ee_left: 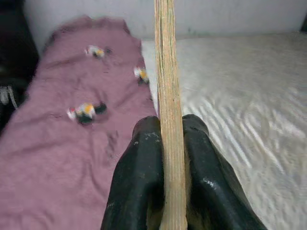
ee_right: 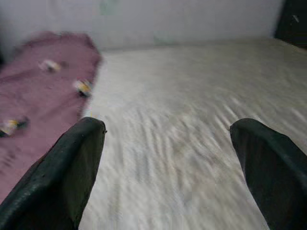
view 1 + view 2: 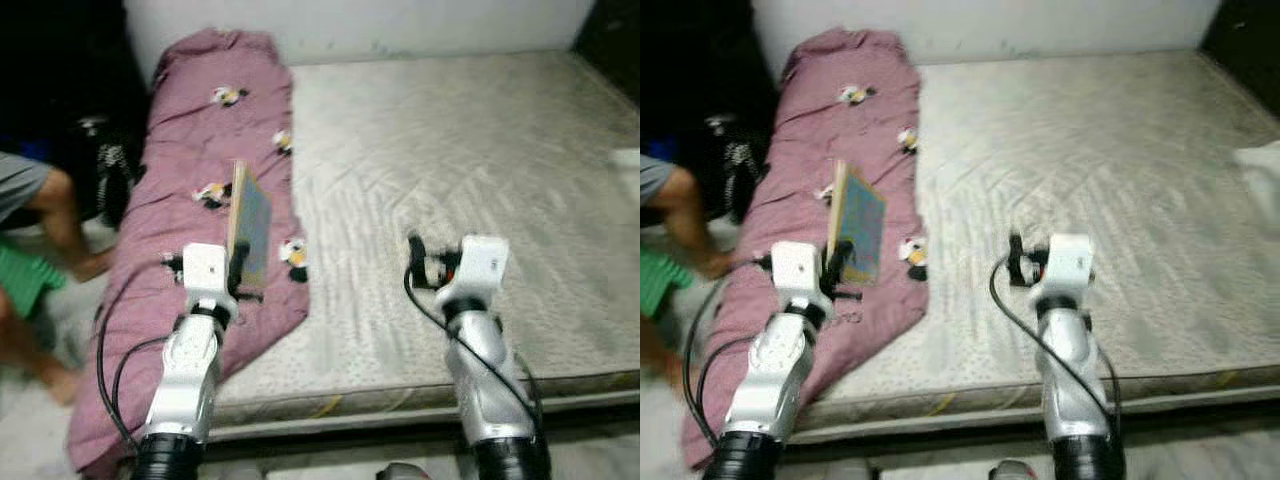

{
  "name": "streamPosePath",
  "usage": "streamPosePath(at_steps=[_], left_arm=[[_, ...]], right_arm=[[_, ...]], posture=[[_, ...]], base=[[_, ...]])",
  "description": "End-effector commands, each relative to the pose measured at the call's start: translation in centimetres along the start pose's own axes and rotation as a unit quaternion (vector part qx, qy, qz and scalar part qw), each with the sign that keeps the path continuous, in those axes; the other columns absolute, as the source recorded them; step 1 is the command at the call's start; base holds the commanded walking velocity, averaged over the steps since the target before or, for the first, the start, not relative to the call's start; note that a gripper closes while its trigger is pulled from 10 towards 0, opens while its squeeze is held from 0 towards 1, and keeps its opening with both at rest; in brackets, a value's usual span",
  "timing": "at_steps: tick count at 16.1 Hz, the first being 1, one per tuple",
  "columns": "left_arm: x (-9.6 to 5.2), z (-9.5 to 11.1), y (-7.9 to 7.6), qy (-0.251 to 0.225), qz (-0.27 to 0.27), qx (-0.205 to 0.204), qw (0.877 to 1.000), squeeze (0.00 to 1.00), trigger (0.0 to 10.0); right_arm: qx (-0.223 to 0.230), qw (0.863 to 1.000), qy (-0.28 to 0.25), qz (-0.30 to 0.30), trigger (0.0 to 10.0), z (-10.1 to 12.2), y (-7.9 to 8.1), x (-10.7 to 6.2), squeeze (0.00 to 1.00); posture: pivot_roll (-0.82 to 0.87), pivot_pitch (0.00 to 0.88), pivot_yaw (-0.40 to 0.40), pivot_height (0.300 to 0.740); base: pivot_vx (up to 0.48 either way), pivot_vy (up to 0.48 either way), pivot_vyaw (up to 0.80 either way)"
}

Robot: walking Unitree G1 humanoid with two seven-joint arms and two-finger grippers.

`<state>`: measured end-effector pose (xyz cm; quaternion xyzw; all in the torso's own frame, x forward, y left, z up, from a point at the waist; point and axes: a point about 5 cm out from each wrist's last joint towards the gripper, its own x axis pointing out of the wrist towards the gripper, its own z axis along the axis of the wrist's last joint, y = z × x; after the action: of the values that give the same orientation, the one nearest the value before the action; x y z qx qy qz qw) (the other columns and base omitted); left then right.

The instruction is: Clean up the room

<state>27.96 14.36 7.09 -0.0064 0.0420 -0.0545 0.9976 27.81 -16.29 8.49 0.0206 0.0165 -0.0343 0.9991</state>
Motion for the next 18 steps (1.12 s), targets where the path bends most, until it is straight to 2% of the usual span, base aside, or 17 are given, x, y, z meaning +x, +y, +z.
streamPosePath(at_steps=[1, 4, 6, 9, 18], left_arm=[[0.3, 0.8, 0.3, -0.02, 0.006, 0.0, 1.0, 0.0, 10.0], [1.1, 2.6, -0.6, -0.048, -0.014, 0.002, 0.999, 0.0, 10.0], [1.3, 2.9, -0.9, -0.052, -0.017, 0.003, 0.998, 0.0, 10.0], [1.2, 2.6, -1.1, -0.052, -0.016, 0.006, 0.999, 0.0, 10.0], [1.3, 2.9, -1.3, -0.053, -0.019, 0.002, 0.998, 0.0, 10.0]], right_arm=[[-0.002, 1.0, 0.005, -0.01, 10.0, -0.3, -0.2, -0.1, 0.0], [-0.021, 0.999, -0.024, -0.009, 10.0, 1.0, 1.1, 0.6, 0.0], [-0.012, 0.999, -0.037, 0.024, 10.0, 1.4, 1.9, 0.7, 0.0], [0.001, 0.999, -0.034, 0.012, 10.0, 1.3, 1.8, 1.0, 0.0], [0.002, 0.999, -0.033, -0.005, 10.0, 1.3, 1.1, 1.2, 0.0]], posture=[[-0.05, 0.0, 0.032, 0.74], [-0.05, 0.0, 0.041, 0.74], [-0.06, 0.0, 0.039, 0.74], [-0.05, 0.0, 0.03, 0.74], [-0.05, 0.012, 0.023, 0.74]], base=[[0.0, 0.0, -0.42], [0.0, 0.0, 0.0], [0.0, 0.0, 0.0], [0.0, 0.0, 0.0], [0.0, -0.284, 0.0]])
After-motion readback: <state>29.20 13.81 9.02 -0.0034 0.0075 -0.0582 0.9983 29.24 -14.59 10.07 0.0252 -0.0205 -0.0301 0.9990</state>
